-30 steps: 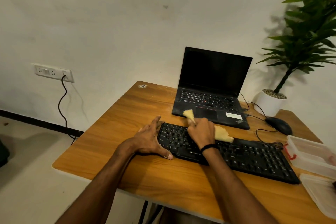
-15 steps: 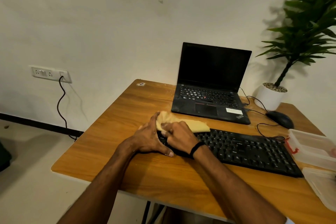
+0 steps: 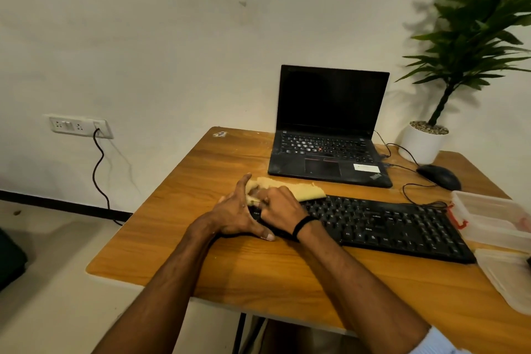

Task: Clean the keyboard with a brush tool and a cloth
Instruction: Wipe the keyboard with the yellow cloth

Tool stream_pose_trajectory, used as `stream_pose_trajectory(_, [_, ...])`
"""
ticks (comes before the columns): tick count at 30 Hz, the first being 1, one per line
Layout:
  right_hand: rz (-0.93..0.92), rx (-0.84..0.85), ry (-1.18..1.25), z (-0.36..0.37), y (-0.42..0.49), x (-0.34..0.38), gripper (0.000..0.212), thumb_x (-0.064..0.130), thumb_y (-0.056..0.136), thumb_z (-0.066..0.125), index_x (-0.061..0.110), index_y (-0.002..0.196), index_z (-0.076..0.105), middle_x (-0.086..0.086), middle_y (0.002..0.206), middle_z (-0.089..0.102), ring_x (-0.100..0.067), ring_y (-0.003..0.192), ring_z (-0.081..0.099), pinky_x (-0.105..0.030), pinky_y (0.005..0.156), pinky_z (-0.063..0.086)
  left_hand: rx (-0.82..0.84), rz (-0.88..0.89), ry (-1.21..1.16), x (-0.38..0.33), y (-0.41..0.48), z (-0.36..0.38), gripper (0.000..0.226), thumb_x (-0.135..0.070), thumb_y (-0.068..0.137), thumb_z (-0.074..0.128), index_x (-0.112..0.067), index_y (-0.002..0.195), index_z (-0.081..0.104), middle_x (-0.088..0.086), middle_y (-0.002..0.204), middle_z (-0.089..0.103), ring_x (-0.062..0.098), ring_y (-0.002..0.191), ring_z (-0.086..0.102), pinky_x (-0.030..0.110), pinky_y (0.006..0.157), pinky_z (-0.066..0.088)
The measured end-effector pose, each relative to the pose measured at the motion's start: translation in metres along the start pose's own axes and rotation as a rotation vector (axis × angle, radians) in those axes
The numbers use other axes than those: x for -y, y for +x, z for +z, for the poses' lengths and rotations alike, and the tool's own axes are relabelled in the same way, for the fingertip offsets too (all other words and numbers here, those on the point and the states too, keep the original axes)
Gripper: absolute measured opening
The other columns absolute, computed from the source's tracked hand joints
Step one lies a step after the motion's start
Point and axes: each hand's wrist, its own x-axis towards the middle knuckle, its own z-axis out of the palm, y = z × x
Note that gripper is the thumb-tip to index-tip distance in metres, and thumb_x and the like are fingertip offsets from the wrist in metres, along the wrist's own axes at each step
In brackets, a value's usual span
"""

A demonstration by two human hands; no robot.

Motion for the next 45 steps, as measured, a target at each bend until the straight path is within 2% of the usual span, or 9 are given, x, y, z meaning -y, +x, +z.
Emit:
stream_pose_trajectory(3, [-0.026, 0.094, -0.002, 0.002, -0.008, -0.001, 0.020, 0.008, 0.087, 0.059, 0.014, 0.093, 0.076, -0.009, 0.084, 0.074, -0.019, 0.066, 0.067, -0.032, 0.059, 0.057, 0.004, 0.013, 0.010, 0.000, 0.001, -0.001, 0.165, -0.074, 0.035, 0.092, -0.046, 0.156, -0.016, 0.007, 0.166, 0.031, 0.031, 0.150, 0.031, 0.051, 0.125, 0.016])
stream_pose_trajectory(7, [0.031, -0.021, 0.032, -0.006, -0.003, -0.002, 0.028, 0.012, 0.091, 0.058, 0.015, 0.115, 0.072, -0.010, 0.110, 0.073, -0.024, 0.093, 0.068, -0.035, 0.080, 0.058, 0.007, 0.003, 0.000, 0.000, 0.004, 0.000, 0.166, -0.080, 0.032, 0.091, -0.047, 0.156, -0.014, 0.004, 0.165, 0.034, 0.031, 0.150, 0.033, 0.054, 0.126, 0.014])
stream_pose_trajectory(12, [0.057, 0.077, 0.031, 0.001, -0.042, -0.001, 0.024, 0.016, 0.094, 0.059, 0.013, 0.115, 0.070, -0.012, 0.109, 0.071, -0.019, 0.093, 0.066, -0.035, 0.081, 0.058, -0.009, 0.036, 0.022, 0.002, 0.005, -0.002, 0.159, -0.069, 0.041, 0.092, -0.040, 0.160, -0.010, 0.003, 0.167, 0.027, 0.030, 0.150, 0.031, 0.052, 0.125, 0.017])
stream_pose_trajectory(18, [0.166, -0.038, 0.001, 0.001, -0.085, -0.008, 0.033, 0.015, 0.097, 0.057, 0.018, 0.128, 0.063, 0.002, 0.143, 0.054, -0.018, 0.133, 0.047, -0.033, 0.110, 0.038, 0.004, 0.063, -0.013, 0.004, 0.007, -0.001, 0.166, -0.080, 0.029, 0.092, -0.042, 0.158, -0.007, -0.009, 0.169, 0.023, 0.017, 0.155, 0.023, 0.058, 0.127, 0.009])
stream_pose_trajectory(24, [0.463, -0.298, 0.064, -0.002, -0.137, -0.029, 0.042, 0.009, 0.097, 0.054, 0.022, 0.137, 0.054, 0.000, 0.148, 0.047, -0.013, 0.131, 0.046, -0.017, 0.102, 0.029, -0.006, 0.044, 0.045, 0.002, 0.006, 0.001, 0.162, -0.082, 0.034, 0.087, -0.038, 0.160, -0.005, -0.008, 0.169, 0.024, 0.022, 0.152, 0.028, 0.054, 0.125, 0.005])
stream_pose_trajectory(28, [0.250, -0.295, 0.046, 0.046, -0.115, 0.018, 0.044, 0.005, 0.100, 0.044, 0.016, 0.142, 0.048, -0.003, 0.155, 0.039, -0.015, 0.145, 0.030, -0.020, 0.113, 0.008, 0.006, 0.063, 0.064, 0.005, 0.010, 0.004, 0.161, -0.079, 0.037, 0.087, -0.035, 0.161, -0.006, -0.007, 0.169, 0.022, 0.020, 0.152, 0.027, 0.055, 0.126, 0.012])
stream_pose_trajectory(33, [0.195, -0.251, 0.010, 0.037, -0.114, 0.015, 0.045, 0.005, 0.097, 0.049, 0.017, 0.140, 0.052, 0.002, 0.152, 0.044, -0.009, 0.143, 0.034, -0.015, 0.111, 0.009, 0.078, 0.083, -0.042, 0.015, 0.014, -0.003, 0.160, -0.068, 0.037, 0.095, -0.041, 0.159, -0.004, -0.009, 0.169, 0.019, 0.016, 0.155, 0.022, 0.056, 0.127, 0.017])
stream_pose_trajectory(39, [0.457, -0.393, 0.020, 0.029, -0.141, -0.005, 0.042, 0.011, 0.099, 0.048, 0.021, 0.139, 0.054, 0.004, 0.151, 0.045, -0.008, 0.141, 0.035, -0.013, 0.109, 0.016, 0.061, 0.062, 0.028, 0.013, 0.016, -0.001, 0.160, -0.079, 0.031, 0.092, -0.046, 0.157, -0.001, -0.007, 0.167, 0.026, 0.023, 0.151, 0.029, 0.058, 0.125, 0.018])
stream_pose_trajectory(45, [0.268, -0.314, 0.090, 0.049, -0.114, 0.025, 0.041, 0.007, 0.097, 0.050, 0.018, 0.137, 0.056, -0.001, 0.147, 0.050, -0.014, 0.139, 0.041, -0.023, 0.116, 0.026, 0.080, 0.095, -0.042, 0.019, 0.019, -0.002, 0.156, -0.059, 0.039, 0.096, -0.038, 0.160, 0.000, -0.004, 0.168, 0.022, 0.023, 0.152, 0.027, 0.057, 0.125, 0.020])
